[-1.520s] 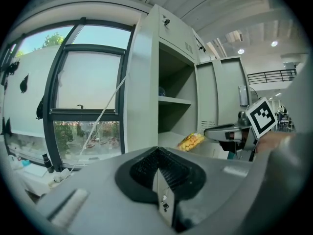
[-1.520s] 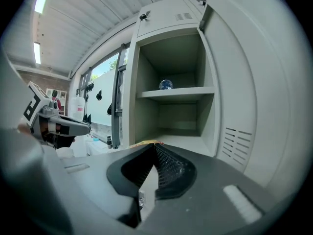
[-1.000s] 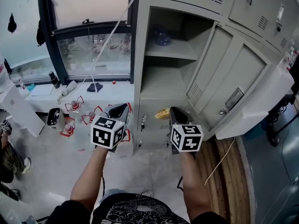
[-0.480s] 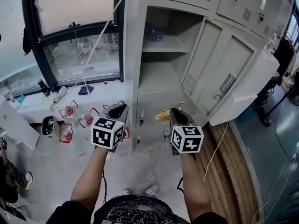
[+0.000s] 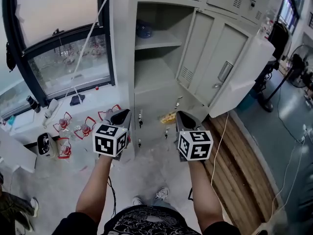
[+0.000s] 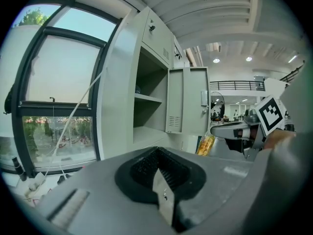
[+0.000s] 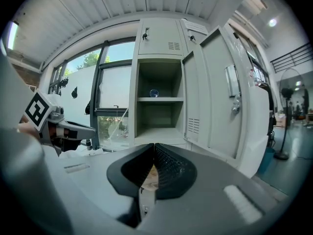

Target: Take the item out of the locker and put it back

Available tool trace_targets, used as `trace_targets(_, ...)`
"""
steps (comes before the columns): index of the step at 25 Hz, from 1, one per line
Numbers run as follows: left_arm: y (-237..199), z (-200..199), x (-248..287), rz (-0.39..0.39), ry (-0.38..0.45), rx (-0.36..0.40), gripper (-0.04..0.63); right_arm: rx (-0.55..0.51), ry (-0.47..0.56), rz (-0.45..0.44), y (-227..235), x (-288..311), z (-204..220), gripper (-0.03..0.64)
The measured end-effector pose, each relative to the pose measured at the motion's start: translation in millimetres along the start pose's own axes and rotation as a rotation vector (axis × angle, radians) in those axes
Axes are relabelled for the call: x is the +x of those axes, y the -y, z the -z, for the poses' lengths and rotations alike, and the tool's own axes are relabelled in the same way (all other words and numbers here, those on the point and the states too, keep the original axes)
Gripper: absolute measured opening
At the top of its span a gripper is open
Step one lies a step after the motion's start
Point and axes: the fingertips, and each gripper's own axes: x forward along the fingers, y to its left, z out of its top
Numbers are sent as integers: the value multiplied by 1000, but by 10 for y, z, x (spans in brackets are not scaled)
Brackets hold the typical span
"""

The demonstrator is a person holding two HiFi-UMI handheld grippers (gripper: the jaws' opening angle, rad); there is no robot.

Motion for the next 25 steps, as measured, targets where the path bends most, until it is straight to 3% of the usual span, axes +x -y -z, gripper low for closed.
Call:
trace_targets(12, 468, -93, 230, 136, 12, 38, 0, 22, 7, 125, 327, -410, 66, 23)
trace_targets(25, 372, -120, 150, 135, 19, 46, 0, 13, 29, 132, 261, -387, -57, 24)
